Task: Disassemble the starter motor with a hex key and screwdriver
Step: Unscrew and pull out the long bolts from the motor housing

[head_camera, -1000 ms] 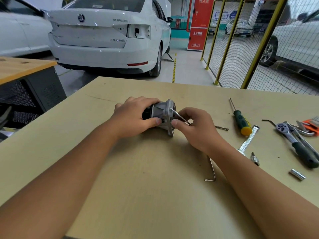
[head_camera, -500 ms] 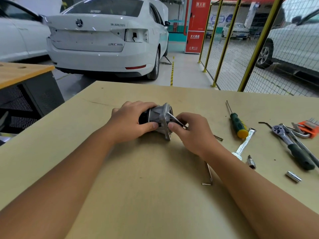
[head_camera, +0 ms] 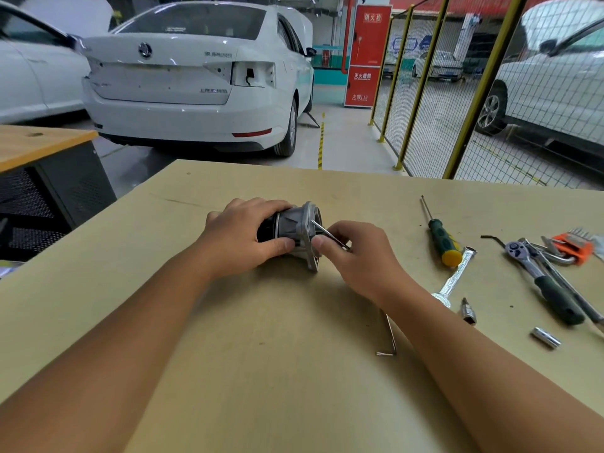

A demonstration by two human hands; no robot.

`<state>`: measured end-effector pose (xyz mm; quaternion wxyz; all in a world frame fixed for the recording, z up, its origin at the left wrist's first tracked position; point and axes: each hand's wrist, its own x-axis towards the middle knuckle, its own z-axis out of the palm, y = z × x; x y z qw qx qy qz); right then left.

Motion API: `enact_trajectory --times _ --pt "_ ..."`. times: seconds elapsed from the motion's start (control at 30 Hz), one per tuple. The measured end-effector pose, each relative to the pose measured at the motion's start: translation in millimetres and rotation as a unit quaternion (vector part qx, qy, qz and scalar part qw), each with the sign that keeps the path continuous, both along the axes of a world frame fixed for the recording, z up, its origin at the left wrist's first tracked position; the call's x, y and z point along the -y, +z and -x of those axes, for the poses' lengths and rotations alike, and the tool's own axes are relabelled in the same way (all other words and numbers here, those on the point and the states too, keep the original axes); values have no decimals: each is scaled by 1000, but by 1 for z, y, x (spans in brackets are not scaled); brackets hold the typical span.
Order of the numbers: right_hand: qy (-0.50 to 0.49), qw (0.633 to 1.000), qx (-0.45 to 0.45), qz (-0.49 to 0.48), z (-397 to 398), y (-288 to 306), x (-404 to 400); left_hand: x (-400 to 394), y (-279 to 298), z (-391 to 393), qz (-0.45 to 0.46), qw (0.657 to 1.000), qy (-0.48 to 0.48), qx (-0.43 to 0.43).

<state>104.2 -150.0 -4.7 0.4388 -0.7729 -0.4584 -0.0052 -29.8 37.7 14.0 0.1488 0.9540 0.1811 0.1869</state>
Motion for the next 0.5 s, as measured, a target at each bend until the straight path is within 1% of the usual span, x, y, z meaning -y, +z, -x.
enact_trajectory --times 0.07,0.2,0.33,0.5 --pt "-5 1000 7 8 -1 0 -1 0 0 0 1 1000 0 -2" --pt "7 999 -22 -30 1 1 1 -1 -2 0 1 1000 -3 4" --pt "-14 1000 13 -3 -1 1 -1 -3 -3 -1 -1 1000 -5 3" --pt "-3 1000 -11 -12 -7 -1 2 -3 -3 0 3 1000 -4 5"
